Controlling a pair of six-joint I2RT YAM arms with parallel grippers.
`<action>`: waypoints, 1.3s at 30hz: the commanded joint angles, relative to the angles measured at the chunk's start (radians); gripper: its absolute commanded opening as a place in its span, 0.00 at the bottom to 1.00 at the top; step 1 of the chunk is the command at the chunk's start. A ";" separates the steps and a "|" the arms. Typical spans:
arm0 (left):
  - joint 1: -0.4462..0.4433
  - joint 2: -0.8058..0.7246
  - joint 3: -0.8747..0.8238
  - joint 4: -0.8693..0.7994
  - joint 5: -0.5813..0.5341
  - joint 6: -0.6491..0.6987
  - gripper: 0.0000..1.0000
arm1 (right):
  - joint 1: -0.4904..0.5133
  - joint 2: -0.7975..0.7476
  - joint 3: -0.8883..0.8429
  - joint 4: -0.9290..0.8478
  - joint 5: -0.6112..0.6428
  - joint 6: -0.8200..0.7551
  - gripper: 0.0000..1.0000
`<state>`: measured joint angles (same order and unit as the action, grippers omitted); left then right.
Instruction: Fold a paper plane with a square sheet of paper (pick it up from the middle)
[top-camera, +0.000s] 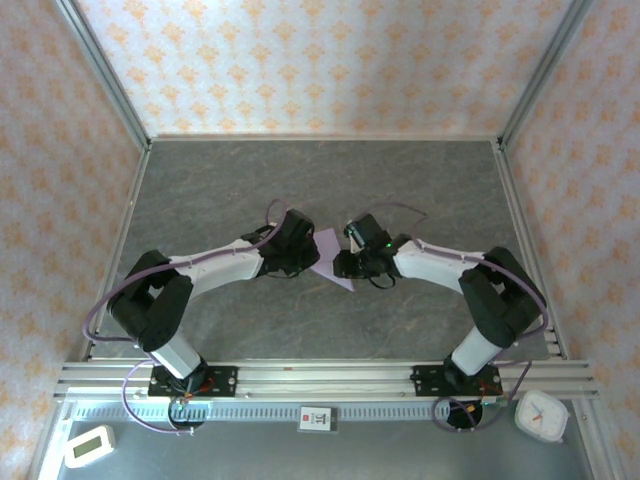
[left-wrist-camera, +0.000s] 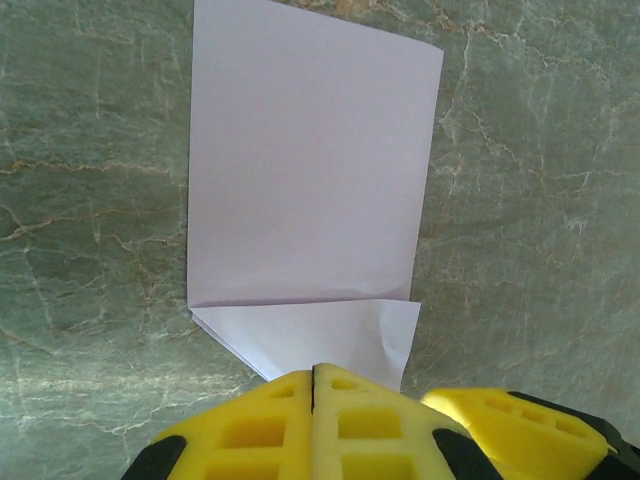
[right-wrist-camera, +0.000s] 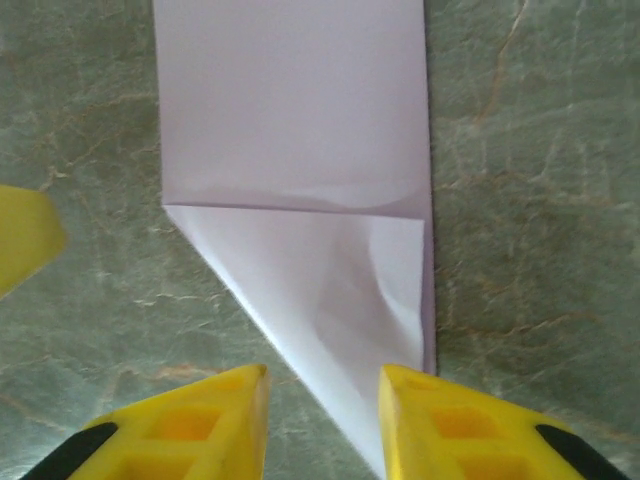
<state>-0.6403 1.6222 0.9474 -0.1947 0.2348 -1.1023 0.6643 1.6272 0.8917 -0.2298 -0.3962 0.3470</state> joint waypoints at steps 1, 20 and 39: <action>0.008 -0.015 0.013 -0.049 -0.021 0.016 0.00 | -0.014 0.050 0.049 0.014 0.040 0.009 0.21; 0.021 0.034 -0.029 0.048 -0.032 0.103 0.12 | -0.095 0.188 0.121 0.043 -0.068 0.002 0.00; 0.051 0.112 -0.056 0.104 0.012 0.079 0.27 | -0.131 0.222 0.030 0.046 -0.063 0.002 0.00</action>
<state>-0.5976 1.7050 0.8902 -0.1131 0.2329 -1.0203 0.5404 1.8145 0.9691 -0.1352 -0.5224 0.3618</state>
